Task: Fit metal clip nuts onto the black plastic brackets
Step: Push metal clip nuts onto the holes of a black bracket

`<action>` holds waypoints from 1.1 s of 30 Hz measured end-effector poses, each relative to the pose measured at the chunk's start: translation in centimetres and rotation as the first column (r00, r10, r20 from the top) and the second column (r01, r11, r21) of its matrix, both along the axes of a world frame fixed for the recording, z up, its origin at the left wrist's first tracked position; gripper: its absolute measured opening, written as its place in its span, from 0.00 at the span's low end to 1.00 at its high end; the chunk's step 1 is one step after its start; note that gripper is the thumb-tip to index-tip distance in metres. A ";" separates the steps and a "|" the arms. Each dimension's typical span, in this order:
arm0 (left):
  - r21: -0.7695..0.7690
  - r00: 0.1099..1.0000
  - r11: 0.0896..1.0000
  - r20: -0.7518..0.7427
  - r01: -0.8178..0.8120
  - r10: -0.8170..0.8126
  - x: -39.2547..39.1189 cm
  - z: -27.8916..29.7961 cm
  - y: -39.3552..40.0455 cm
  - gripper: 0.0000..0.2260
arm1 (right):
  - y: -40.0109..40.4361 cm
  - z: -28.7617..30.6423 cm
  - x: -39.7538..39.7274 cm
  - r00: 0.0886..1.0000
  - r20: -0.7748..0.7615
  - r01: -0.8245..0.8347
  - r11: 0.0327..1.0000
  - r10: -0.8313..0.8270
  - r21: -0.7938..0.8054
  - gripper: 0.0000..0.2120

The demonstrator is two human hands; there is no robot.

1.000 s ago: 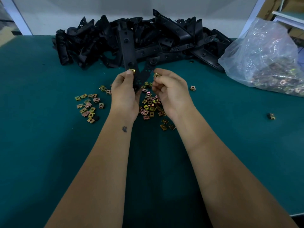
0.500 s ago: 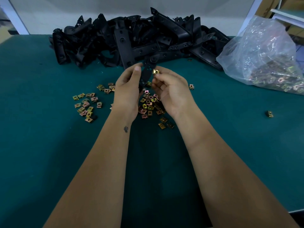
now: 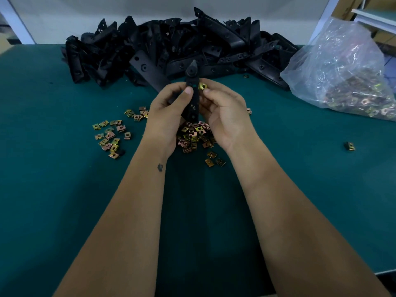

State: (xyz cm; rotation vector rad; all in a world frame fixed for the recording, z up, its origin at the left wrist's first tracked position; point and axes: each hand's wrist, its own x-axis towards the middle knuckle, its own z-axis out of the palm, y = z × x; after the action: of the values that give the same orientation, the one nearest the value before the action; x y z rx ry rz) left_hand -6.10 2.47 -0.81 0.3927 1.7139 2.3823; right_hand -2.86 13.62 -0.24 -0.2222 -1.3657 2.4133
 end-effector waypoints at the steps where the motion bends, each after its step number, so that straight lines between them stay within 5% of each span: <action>1: -0.012 1.000 1.000 -0.019 -0.002 0.002 0.0 0.0 0.0 0.05 | 0.0 0.0 0.0 1.000 -0.006 0.004 1.000 -0.004 0.024 0.10; 20: -0.033 0.993 0.999 -0.119 0.013 -0.017 -0.3 -0.5 -0.4 0.05 | -0.6 0.3 0.1 0.993 0.041 0.103 0.987 -0.109 0.123 0.11; 33: -0.030 0.995 0.999 -0.089 0.035 -0.037 -0.6 -0.6 -0.6 0.04 | -0.6 0.4 0.3 0.995 0.095 0.005 0.989 -0.019 0.145 0.07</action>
State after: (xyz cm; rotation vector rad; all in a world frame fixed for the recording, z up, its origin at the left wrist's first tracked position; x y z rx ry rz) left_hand -6.66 1.87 -1.45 0.5287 1.7597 2.3459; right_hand -2.52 13.07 0.14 -0.3117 -1.5701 2.3075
